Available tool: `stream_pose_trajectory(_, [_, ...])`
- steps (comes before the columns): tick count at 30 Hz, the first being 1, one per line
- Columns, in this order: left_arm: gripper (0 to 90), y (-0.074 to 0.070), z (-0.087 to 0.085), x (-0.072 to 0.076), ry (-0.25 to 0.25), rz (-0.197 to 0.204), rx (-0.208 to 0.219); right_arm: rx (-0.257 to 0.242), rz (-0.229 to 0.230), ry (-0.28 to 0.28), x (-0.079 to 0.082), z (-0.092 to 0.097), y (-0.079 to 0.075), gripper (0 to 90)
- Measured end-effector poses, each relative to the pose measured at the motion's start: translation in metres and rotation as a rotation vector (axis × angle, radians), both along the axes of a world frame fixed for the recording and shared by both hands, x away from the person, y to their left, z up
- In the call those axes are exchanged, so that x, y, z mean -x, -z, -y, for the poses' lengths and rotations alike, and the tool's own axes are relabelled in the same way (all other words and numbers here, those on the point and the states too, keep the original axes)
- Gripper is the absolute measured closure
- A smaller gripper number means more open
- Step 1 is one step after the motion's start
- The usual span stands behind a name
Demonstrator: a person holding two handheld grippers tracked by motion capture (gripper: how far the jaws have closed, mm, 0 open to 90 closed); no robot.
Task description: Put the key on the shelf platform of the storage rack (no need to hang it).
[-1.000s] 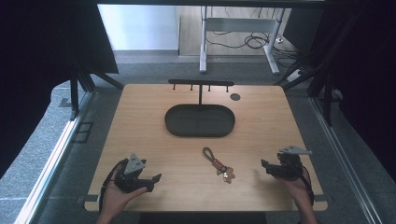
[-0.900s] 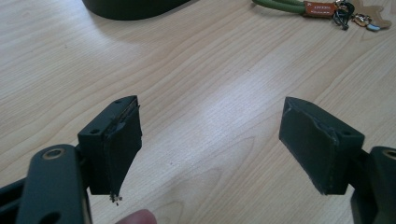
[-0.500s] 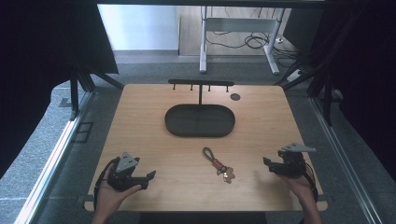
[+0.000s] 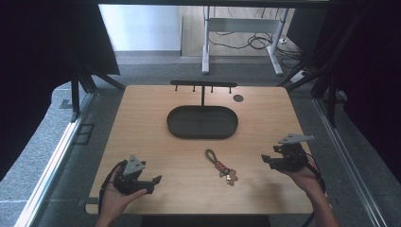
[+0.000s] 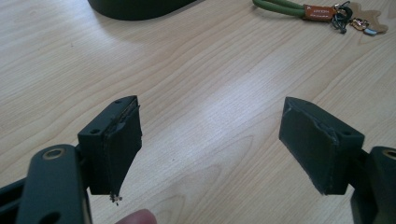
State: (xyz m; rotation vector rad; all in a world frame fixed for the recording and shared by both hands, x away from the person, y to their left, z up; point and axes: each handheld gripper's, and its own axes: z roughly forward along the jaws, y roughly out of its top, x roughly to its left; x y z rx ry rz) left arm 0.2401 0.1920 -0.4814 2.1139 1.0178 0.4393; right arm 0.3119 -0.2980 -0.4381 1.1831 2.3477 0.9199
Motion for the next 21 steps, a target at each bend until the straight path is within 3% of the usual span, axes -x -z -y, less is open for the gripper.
stream_pose_trajectory(4, [21.4,0.001,0.003,-0.001,0.008,-0.007,-0.007,0.027,-0.018,-0.048,-0.004,-0.010,-0.008,39.4])
stream_pose_trajectory(9, [21.4,0.003,0.006,-0.001,0.003,-0.014,-0.012,0.100,-0.040,-0.125,-0.011,-0.032,-0.019,40.1])
stream_pose_trajectory(21, [21.4,0.001,0.003,0.000,0.005,-0.010,-0.002,0.156,-0.102,-0.207,-0.023,-0.067,-0.023,41.1])
